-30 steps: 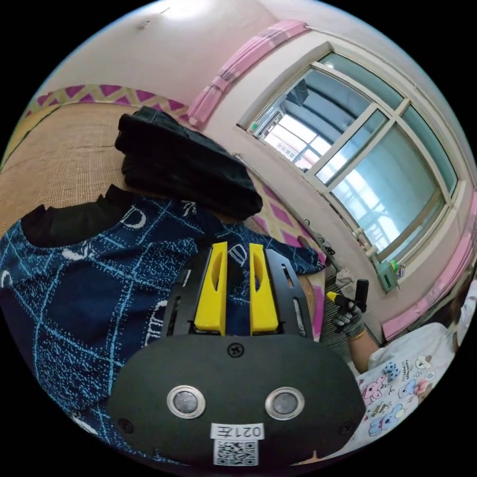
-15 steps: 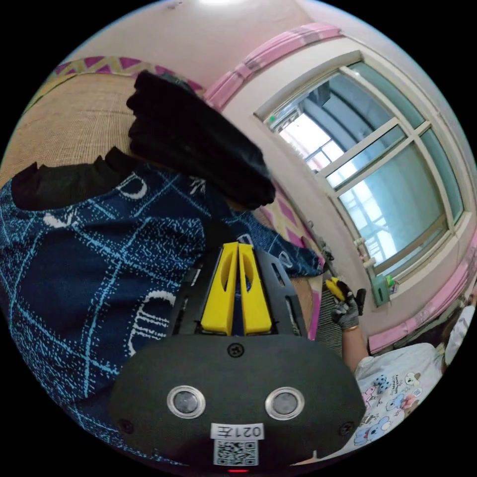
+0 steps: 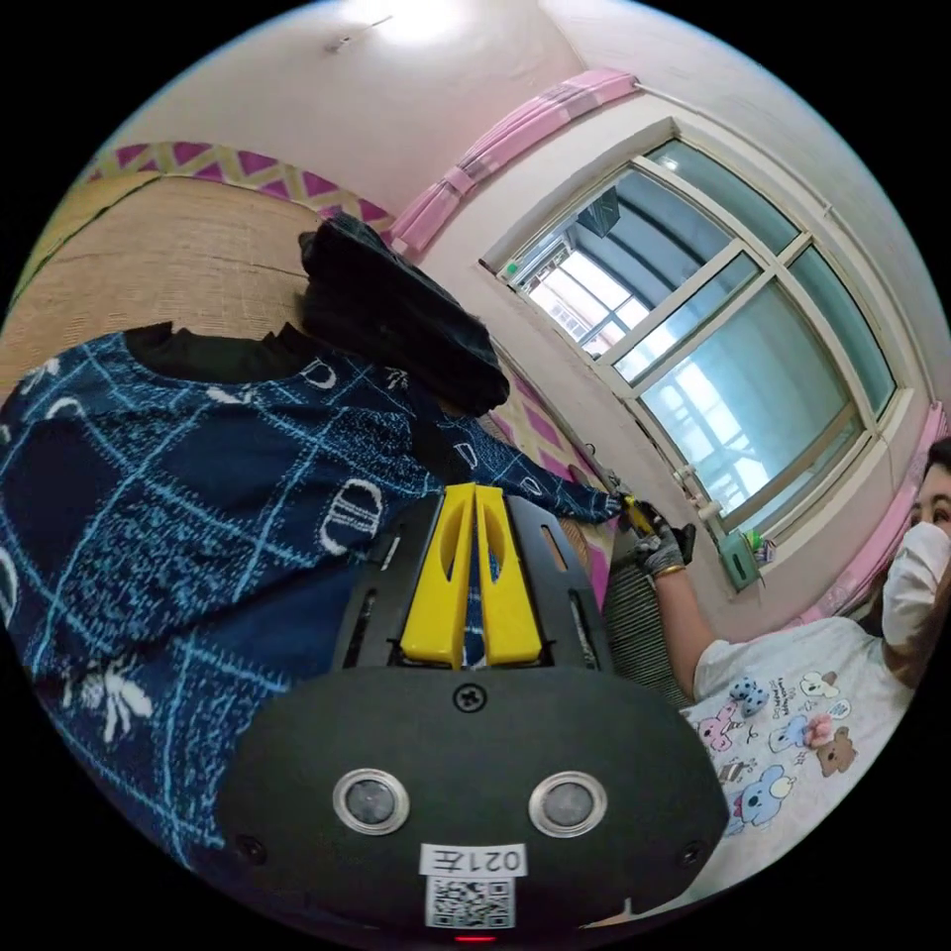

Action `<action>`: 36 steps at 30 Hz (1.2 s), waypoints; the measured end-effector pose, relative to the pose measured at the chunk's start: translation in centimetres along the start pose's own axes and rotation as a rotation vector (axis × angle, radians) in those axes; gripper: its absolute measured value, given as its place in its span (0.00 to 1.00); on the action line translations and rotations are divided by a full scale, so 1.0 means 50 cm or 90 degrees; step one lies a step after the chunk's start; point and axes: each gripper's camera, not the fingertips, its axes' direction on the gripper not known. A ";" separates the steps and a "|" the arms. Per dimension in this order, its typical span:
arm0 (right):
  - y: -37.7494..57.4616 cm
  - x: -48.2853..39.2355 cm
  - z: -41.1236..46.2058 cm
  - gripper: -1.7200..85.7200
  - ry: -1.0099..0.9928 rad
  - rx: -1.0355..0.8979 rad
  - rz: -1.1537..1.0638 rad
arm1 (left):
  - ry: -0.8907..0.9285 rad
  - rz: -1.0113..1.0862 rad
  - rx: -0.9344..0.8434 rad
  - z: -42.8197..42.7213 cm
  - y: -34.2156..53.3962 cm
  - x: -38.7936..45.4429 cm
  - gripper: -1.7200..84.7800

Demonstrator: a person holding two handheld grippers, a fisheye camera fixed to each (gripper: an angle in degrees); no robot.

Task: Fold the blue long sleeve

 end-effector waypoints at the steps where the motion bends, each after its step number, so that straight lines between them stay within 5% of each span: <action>1: -0.001 -0.041 0.002 0.03 -0.015 0.003 -0.034 | -0.008 0.003 0.009 -0.036 0.017 0.000 0.01; 9: 0.182 -0.725 0.154 0.03 -0.251 -0.112 -0.476 | -0.072 0.023 0.036 -0.255 0.151 0.002 0.01; 15: 0.525 -1.037 0.340 0.03 -0.349 -0.253 -0.628 | -0.090 -0.002 0.079 -0.413 0.266 -0.011 0.01; 21: 0.926 -1.133 0.597 0.03 -0.343 -0.501 -0.665 | -0.087 -0.063 0.123 -0.542 0.363 -0.053 0.01; 28: 1.085 -1.183 0.627 0.05 -0.309 -0.500 -0.734 | -0.102 -0.103 0.164 -0.670 0.451 -0.076 0.01; 30: 1.177 -1.183 0.689 0.09 -0.305 -0.673 -0.783 | -0.088 -0.115 0.171 -0.686 0.460 -0.085 0.01; 32: 1.193 -1.164 0.706 0.12 -0.326 -0.750 -0.771 | -0.076 -0.118 0.172 -0.701 0.465 -0.090 0.01; 36: 1.036 -1.077 0.650 0.11 -0.332 -0.652 -0.714 | -0.085 -0.106 0.166 -0.725 0.472 -0.080 0.01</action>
